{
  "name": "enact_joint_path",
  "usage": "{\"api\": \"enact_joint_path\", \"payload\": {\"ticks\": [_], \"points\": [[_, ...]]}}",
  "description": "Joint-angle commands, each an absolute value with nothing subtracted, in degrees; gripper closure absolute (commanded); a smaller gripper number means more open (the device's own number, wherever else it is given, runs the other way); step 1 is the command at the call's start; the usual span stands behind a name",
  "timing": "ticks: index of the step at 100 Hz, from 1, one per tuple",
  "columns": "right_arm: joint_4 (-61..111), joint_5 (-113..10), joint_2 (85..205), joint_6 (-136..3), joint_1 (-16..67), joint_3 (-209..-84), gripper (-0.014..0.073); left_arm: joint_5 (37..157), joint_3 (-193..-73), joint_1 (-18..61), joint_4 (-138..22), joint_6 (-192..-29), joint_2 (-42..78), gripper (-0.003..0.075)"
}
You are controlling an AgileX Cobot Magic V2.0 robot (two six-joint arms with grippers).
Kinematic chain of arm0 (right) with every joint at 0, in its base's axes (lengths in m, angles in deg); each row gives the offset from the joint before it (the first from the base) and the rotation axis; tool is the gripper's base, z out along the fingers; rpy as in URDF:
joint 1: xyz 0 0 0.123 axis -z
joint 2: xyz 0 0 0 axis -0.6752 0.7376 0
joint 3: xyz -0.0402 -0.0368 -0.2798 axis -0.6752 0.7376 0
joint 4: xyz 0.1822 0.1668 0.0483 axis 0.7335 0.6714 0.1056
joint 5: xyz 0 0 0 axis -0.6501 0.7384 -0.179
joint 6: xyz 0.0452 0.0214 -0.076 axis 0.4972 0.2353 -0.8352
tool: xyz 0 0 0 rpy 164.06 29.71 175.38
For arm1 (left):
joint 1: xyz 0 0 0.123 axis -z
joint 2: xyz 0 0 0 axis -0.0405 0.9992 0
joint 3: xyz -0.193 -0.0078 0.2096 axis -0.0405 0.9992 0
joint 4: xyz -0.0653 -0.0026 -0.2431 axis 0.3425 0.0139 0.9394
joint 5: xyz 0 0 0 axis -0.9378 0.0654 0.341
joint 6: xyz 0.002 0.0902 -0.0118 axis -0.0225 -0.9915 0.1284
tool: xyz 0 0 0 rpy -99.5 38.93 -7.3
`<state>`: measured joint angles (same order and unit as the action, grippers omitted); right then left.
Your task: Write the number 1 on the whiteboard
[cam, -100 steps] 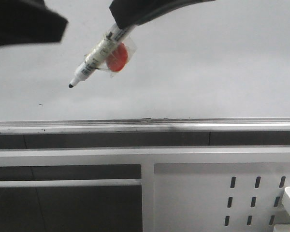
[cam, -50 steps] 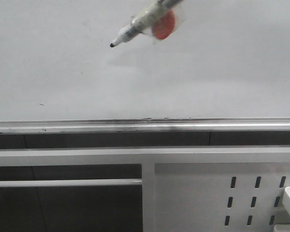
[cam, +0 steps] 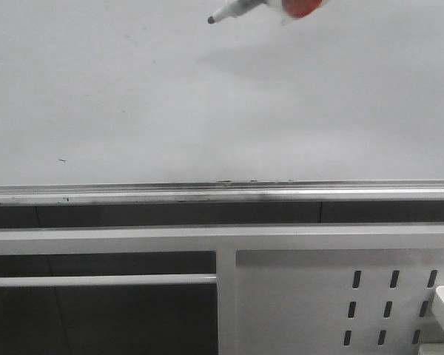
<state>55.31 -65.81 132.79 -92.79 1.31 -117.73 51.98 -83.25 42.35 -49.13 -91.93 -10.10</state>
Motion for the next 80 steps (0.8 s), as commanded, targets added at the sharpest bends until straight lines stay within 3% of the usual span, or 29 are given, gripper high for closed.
{"api": "enact_joint_path", "payload": {"ticks": [1,80], "points": [[55.7,-72.3,134.1,-92.9,1.4,-119.4,0.0662,47.5,-84.8,42.3,-49.8,-91.4,-9.4,0.0740],[53.4,-78.4,140.5,-93.0,1.4,-123.1,0.0663,47.3,-84.8,42.3,-49.8,-91.4,-9.4,0.0740]]}}
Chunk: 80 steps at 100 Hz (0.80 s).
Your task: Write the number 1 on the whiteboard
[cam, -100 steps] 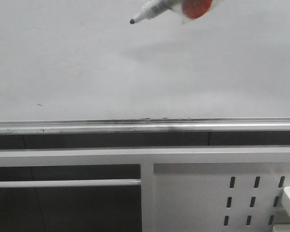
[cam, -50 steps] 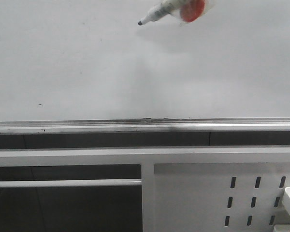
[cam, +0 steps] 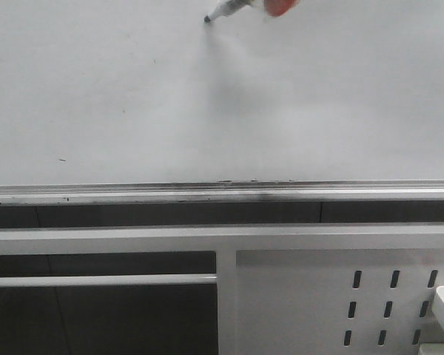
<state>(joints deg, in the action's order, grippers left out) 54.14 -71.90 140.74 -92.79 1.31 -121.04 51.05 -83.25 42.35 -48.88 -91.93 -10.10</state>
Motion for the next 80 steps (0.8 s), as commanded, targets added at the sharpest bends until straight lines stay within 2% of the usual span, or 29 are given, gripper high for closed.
{"api": "enact_joint_path", "payload": {"ticks": [1,80], "points": [[53.4,-78.6,140.5,-93.0,1.5,-123.1,0.0663,47.3,-84.8,42.3,-49.8,-91.4,-9.4,0.0740],[53.3,-79.7,153.5,-93.4,1.4,-123.1,0.0664,45.8,-84.8,42.3,-49.8,-91.4,-9.4,0.0740]]}}
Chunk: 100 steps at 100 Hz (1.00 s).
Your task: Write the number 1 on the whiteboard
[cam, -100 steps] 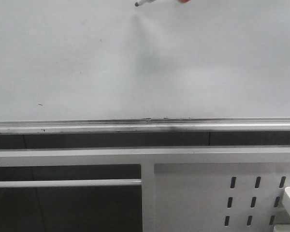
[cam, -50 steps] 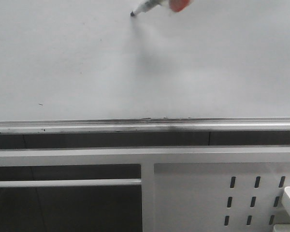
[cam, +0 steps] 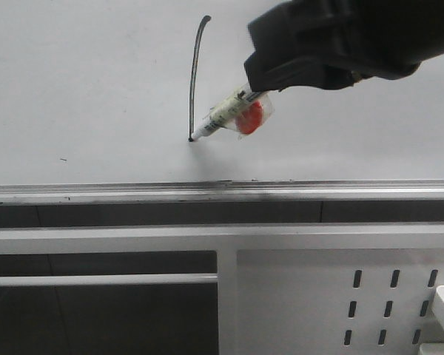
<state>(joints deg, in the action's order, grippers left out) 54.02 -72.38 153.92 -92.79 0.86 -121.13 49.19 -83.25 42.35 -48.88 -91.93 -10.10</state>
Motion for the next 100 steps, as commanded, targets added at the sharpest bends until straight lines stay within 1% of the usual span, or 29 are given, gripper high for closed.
{"api": "enact_joint_path", "payload": {"ticks": [1,15,25,30,36,40,48,53,56,69,83,91,100], "points": [[53.3,-79.3,153.5,-93.4,1.3,-123.1,0.0664,45.9,-84.8,42.3,-49.8,-91.4,-9.4,0.0740],[53.3,-68.9,152.2,-93.4,-1.9,-124.6,0.0664,49.1,-84.8,42.3,-53.2,-91.4,-9.4,0.0739],[51.9,-60.6,151.8,-93.6,-4.2,-126.4,0.0664,56.8,-84.9,42.4,-64.2,-91.4,-9.4,0.0738],[50.7,-56.4,151.8,-93.6,-4.6,-127.7,0.0664,60.4,-85.0,42.8,-71.9,-91.4,-9.4,0.0725],[50.6,-52.7,151.8,-93.6,-4.6,-129.7,0.0664,64.2,-85.0,43.5,-79.7,-91.4,-9.4,0.0663],[49.8,-50.9,151.8,-93.6,-4.6,-131.2,0.0664,65.6,-85.0,44.0,-82.6,-91.4,-9.4,0.0596],[47.5,-47.8,151.8,-93.6,-4.6,-134.1,0.0664,68.3,-85.2,45.2,-83.0,-91.4,-9.4,0.0446],[46.7,-46.4,151.9,-93.6,-4.6,-135.6,0.0664,69.7,-85.6,46.0,-82.8,-91.4,-9.4,0.0381],[46.3,-45.7,152.0,-93.6,-4.6,-136.4,0.0664,70.4,-85.9,46.5,-82.6,-91.4,-9.4,0.0360],[44.2,-42.9,154.1,-93.6,-4.6,-139.8,0.0664,72.8,-87.8,48.8,-82.9,-91.4,-7.1,0.0355],[43.6,-40.7,156.5,-93.6,-4.6,-142.6,0.0664,72.9,-88.9,49.1,-85.6,-91.4,-0.3,0.0355],[43.6,-40.5,157.2,-93.6,-4.7,-143.5,0.0664,71.1,-88.9,49.0,-87.0,-91.4,4.6,0.0355],[43.4,-40.0,157.5,-93.6,-4.7,-144.9,0.0664,65.0,-88.9,49.1,-87.3,-91.4,9.4,0.0355]]}}
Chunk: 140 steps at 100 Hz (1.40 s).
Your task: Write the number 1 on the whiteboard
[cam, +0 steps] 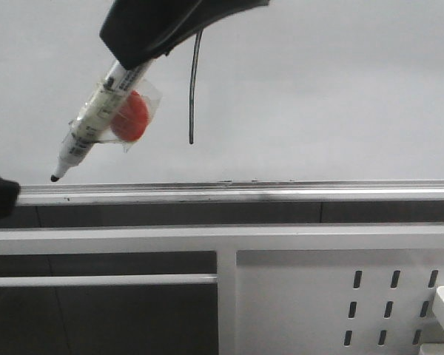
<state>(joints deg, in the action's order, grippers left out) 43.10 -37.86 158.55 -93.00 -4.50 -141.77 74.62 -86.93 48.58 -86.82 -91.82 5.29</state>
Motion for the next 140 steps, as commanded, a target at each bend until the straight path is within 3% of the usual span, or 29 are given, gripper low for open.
{"api": "enact_joint_path", "payload": {"ticks": [1,15,54,75,91,119,129,140], "points": [[43.4,-39.9,157.5,-93.6,-4.7,-145.1,0.0664,63.7,-88.9,49.1,-87.3,-91.4,9.7,0.0355],[43.4,-39.1,157.5,-93.6,-4.7,-145.9,0.0664,54.3,-88.9,49.1,-87.3,-91.4,15.3,0.0355],[43.4,-37.1,157.5,-93.6,-4.7,-145.9,0.0664,47.5,-90.1,49.1,-87.2,-91.4,21.3,0.0362],[43.4,-37.1,157.5,-93.6,-4.7,-145.9,0.0664,47.5,-90.1,49.1,-87.2,-91.4,21.3,0.0488],[43.4,-37.1,157.5,-93.6,-4.7,-145.9,0.0664,47.5,-90.1,49.1,-87.3,-91.4,21.3,0.0743],[43.6,-38.1,157.5,-93.3,-4.7,-145.9,0.0655,47.5,-90.1,49.1,-87.0,-91.3,21.3,0.0740],[43.6,-38.9,157.2,-93.3,-4.7,-145.9,0.0555,47.5,-89.9,49.1,-84.1,-90.9,21.3,0.0740],[43.6,-39.1,156.8,-92.7,-4.7,-145.9,0.0337,47.4,-89.4,49.1,-80.3,-90.9,21.3,0.0740]]}}
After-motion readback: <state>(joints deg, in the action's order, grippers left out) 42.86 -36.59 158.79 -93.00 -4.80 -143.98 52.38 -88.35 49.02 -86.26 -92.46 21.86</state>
